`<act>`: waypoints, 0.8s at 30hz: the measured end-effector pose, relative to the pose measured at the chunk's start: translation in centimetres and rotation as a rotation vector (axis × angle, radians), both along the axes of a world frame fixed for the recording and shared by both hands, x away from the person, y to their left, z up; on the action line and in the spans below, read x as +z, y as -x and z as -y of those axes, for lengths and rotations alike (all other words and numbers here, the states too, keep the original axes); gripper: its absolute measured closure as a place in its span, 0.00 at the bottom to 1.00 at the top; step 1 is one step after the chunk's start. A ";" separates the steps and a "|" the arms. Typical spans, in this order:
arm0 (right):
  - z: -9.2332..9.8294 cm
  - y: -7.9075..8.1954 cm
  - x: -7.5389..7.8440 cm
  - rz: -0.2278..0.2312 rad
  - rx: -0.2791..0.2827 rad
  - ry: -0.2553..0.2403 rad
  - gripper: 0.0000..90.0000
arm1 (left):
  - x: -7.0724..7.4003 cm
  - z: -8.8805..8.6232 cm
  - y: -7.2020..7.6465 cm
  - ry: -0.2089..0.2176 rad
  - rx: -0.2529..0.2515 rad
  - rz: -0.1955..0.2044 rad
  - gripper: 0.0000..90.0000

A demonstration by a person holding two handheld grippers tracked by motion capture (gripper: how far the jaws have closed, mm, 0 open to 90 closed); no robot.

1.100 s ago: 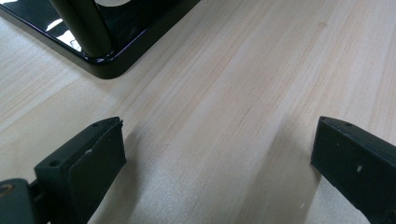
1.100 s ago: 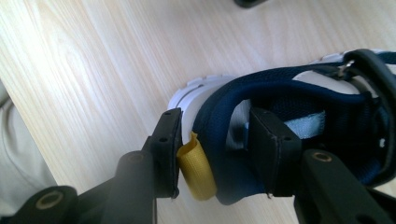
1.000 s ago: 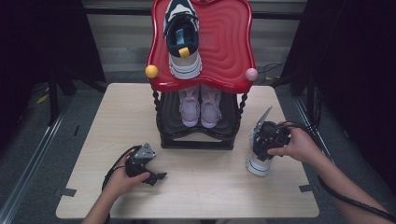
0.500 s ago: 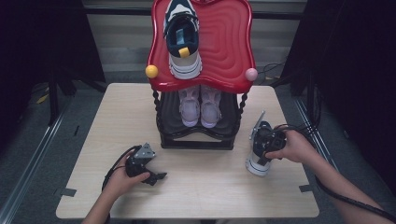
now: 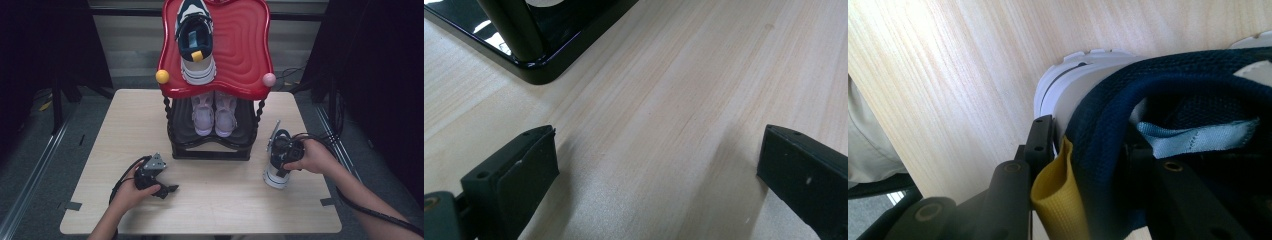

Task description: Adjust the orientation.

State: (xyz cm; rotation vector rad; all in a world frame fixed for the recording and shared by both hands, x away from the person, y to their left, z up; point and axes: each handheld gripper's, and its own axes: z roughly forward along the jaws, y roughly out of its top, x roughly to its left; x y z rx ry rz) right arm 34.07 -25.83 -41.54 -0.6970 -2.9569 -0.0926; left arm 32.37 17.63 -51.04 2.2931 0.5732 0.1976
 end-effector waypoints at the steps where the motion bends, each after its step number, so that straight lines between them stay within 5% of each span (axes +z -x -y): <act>1: -0.2 0.1 0.0 -0.005 -0.006 0.012 0.73 | 0.0 0.0 0.0 -0.002 0.000 0.000 0.02; 24: -0.4 0.7 0.3 -0.005 0.077 0.031 0.78 | 0.0 0.0 0.0 -0.002 -0.001 -0.002 0.02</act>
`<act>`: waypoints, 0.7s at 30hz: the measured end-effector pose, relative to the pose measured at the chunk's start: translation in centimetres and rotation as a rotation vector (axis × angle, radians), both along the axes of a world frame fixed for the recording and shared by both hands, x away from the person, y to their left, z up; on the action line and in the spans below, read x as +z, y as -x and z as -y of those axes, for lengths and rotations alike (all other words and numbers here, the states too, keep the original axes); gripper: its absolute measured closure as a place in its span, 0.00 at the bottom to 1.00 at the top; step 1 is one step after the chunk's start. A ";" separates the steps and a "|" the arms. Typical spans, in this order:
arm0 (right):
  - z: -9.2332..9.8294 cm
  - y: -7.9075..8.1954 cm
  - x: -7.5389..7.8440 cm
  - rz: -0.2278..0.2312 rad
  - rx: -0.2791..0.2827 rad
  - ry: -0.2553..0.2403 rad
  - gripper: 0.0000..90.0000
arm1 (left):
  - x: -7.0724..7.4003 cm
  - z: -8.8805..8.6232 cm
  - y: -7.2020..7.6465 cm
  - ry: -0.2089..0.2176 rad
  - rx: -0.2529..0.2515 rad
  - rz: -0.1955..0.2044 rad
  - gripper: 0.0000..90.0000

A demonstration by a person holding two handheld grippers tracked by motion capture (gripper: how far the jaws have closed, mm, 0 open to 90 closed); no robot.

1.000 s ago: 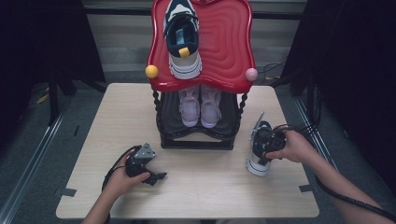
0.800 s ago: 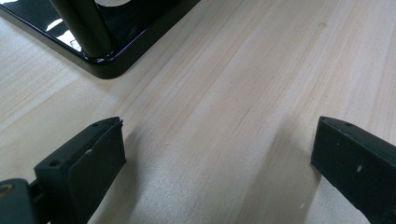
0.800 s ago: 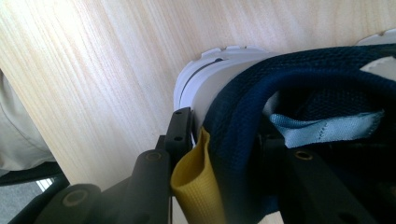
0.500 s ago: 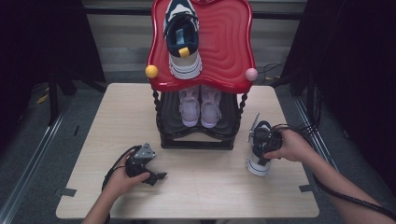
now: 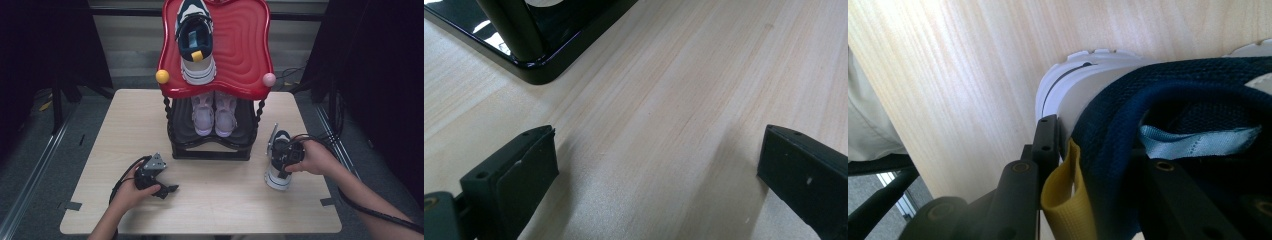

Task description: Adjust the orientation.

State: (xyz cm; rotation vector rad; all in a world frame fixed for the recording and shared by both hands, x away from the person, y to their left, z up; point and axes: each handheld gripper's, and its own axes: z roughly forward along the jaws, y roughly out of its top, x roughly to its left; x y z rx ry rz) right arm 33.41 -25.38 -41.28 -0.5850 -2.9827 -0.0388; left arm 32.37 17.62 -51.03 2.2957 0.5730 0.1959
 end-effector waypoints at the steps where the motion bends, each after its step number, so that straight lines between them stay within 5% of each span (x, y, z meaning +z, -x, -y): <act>1: -0.1 0.2 0.3 -0.008 -0.025 0.018 0.78 | 0.0 0.0 0.0 0.000 0.000 0.000 0.02; 10: -0.4 0.7 1.8 0.012 0.032 -0.009 0.78 | 0.0 0.0 0.0 0.000 0.000 0.001 0.02; 12: -0.4 0.8 2.1 0.007 0.028 -0.017 0.78 | 0.0 0.0 0.0 0.000 0.000 0.001 0.02; 13: -0.5 1.1 2.6 -0.008 -0.008 0.019 0.78 | 0.0 0.0 0.0 0.000 0.000 0.001 0.02; 14: -0.4 1.0 2.7 0.006 0.032 -0.007 0.78 | 0.0 0.0 0.0 0.000 0.000 0.001 0.02; 21: 0.2 1.1 4.7 0.007 0.023 -0.030 0.78 | 0.0 0.0 0.0 0.000 0.000 0.003 0.02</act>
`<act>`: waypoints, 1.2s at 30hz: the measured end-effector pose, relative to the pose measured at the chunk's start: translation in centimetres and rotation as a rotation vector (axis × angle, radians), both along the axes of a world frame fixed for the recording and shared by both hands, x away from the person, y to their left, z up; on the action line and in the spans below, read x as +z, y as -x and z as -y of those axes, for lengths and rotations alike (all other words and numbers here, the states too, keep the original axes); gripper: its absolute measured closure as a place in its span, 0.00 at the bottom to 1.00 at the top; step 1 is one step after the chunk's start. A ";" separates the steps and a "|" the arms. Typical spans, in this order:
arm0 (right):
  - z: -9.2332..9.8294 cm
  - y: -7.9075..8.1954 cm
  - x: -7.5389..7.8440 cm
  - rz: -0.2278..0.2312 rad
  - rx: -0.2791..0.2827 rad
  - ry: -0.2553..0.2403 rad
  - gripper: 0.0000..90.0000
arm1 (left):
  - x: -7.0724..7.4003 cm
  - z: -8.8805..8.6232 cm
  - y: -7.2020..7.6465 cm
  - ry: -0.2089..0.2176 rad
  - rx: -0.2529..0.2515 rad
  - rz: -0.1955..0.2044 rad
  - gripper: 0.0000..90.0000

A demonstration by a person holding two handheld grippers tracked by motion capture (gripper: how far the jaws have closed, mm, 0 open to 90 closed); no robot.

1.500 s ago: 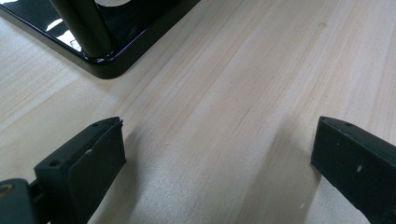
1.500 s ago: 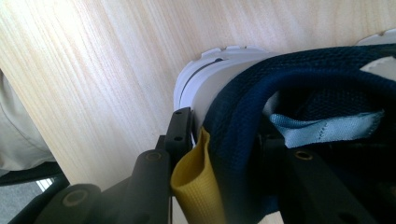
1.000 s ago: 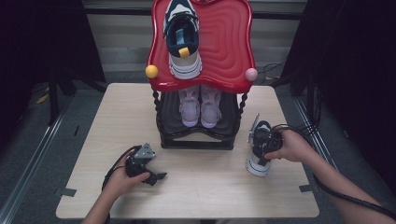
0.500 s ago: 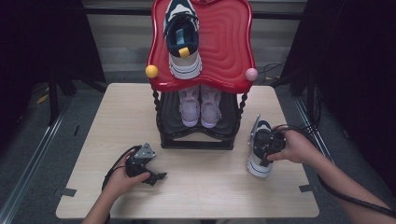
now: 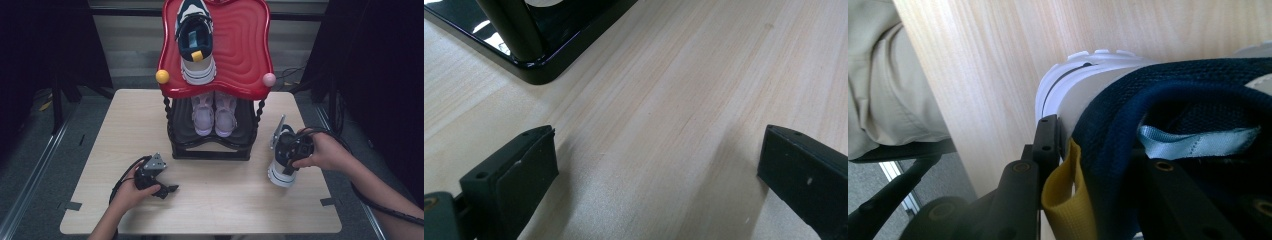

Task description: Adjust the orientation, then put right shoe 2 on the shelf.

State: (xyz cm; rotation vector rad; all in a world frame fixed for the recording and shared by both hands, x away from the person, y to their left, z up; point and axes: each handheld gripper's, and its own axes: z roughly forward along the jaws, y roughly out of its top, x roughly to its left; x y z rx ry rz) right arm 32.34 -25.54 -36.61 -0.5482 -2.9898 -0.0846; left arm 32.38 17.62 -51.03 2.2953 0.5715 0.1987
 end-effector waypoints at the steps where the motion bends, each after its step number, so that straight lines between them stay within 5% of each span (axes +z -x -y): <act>1: 0.0 0.1 0.4 -0.003 -0.011 0.008 0.78 | 0.0 0.0 0.0 0.001 0.000 0.000 0.02; 15: 0.5 0.3 6.0 0.019 0.000 0.004 0.78 | 0.0 0.0 0.0 -0.001 -0.001 -0.002 0.02; 36: 0.6 0.6 12.0 0.044 0.002 -0.017 0.78 | 0.0 0.1 -0.1 -0.003 -0.007 -0.008 0.00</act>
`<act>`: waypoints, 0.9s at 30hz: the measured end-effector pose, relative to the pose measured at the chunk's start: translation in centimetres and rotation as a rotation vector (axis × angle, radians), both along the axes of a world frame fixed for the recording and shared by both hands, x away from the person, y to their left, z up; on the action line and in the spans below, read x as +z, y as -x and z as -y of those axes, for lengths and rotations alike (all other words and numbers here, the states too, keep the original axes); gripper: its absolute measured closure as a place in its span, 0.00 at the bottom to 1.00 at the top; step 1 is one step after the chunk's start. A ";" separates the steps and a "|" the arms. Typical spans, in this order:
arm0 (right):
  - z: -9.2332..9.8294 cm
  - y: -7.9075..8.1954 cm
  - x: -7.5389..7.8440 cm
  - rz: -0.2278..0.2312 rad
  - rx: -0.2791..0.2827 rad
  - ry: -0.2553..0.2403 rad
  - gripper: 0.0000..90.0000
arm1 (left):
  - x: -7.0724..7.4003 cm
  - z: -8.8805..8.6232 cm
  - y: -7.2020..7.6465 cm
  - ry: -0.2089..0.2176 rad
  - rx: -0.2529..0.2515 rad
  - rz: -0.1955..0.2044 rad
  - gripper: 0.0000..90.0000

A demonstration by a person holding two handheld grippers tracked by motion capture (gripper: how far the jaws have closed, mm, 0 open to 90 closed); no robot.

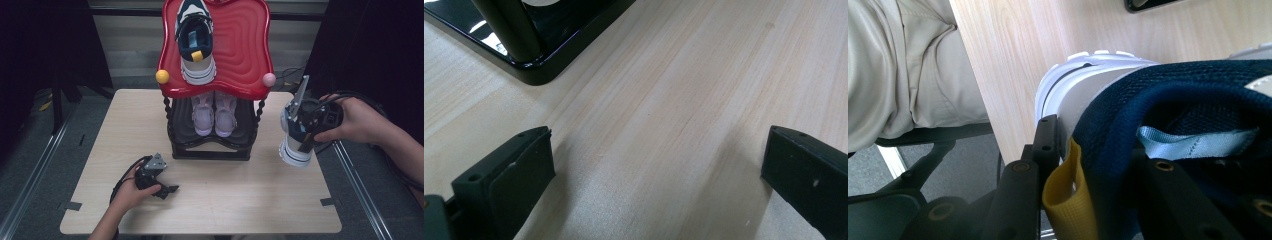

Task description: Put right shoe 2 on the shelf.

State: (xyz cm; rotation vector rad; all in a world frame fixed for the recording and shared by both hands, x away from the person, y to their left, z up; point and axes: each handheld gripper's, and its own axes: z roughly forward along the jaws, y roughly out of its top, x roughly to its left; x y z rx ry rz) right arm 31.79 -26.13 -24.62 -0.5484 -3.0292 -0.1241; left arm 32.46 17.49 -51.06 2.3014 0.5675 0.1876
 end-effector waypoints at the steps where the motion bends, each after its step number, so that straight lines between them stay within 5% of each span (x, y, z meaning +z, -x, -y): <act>1: 0.0 0.0 0.4 0.006 0.005 0.004 0.78 | 0.0 0.0 0.0 0.000 0.001 0.000 0.00; 27: -1.2 -0.8 10.3 0.098 0.007 0.037 0.78 | 0.0 0.0 0.0 0.003 0.004 0.000 0.00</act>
